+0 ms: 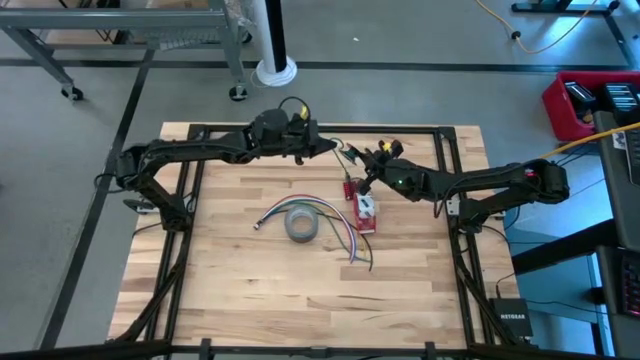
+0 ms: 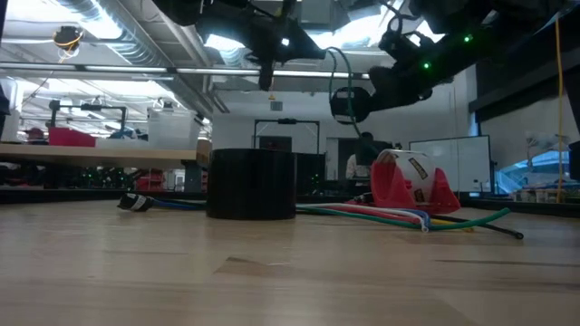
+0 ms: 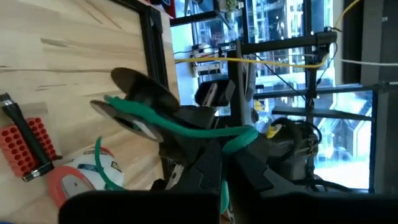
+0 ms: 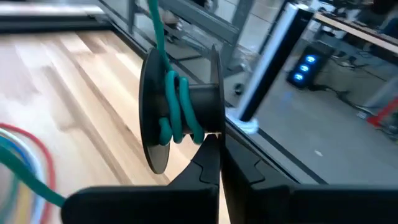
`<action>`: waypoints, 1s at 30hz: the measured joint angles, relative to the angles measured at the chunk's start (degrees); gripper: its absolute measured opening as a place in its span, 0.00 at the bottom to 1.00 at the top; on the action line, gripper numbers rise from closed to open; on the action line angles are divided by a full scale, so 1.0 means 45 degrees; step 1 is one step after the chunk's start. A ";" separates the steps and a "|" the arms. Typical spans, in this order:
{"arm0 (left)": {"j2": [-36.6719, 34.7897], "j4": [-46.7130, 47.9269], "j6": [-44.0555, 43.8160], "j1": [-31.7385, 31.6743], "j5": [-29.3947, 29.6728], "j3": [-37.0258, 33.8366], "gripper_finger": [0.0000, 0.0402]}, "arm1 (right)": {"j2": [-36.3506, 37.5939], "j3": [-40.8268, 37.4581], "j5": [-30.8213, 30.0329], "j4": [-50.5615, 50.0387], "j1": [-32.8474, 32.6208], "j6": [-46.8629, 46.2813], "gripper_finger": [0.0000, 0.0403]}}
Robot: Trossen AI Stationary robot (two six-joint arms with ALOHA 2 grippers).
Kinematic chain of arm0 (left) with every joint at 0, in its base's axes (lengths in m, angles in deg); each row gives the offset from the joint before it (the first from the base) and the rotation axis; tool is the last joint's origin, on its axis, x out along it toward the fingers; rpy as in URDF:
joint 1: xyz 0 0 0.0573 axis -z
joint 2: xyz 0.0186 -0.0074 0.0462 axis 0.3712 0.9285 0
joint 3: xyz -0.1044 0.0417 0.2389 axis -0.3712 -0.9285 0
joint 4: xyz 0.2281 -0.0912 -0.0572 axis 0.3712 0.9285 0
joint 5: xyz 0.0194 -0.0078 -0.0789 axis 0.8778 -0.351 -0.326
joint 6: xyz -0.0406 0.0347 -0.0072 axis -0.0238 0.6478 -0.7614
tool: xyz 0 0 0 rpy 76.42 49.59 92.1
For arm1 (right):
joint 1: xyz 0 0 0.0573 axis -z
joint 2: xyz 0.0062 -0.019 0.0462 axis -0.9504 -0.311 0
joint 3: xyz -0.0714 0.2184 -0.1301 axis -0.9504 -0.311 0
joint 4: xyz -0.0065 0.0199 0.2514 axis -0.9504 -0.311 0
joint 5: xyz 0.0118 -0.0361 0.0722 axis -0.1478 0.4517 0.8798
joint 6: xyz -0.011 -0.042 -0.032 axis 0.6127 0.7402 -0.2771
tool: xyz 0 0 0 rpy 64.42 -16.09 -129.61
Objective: Coil cords
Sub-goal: Coil the green wire into the spool
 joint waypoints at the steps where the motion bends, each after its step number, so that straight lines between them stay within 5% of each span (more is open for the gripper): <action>1: 0.0000 -0.0038 0.0068 0.0037 0.0035 0.0000 0.00 | 0.0000 0.0000 0.0190 0.0174 0.0000 -0.0066 0.01; 16: 0.0000 -0.0331 0.2317 0.0750 0.0420 0.0000 0.00 | -0.0278 0.0708 0.2183 0.1283 0.0000 -0.3256 0.01; 30: -0.0087 0.1796 0.3260 -0.1041 -0.0735 0.1287 0.00 | -0.1182 0.1389 0.2579 -0.0728 -0.0010 -0.4271 0.01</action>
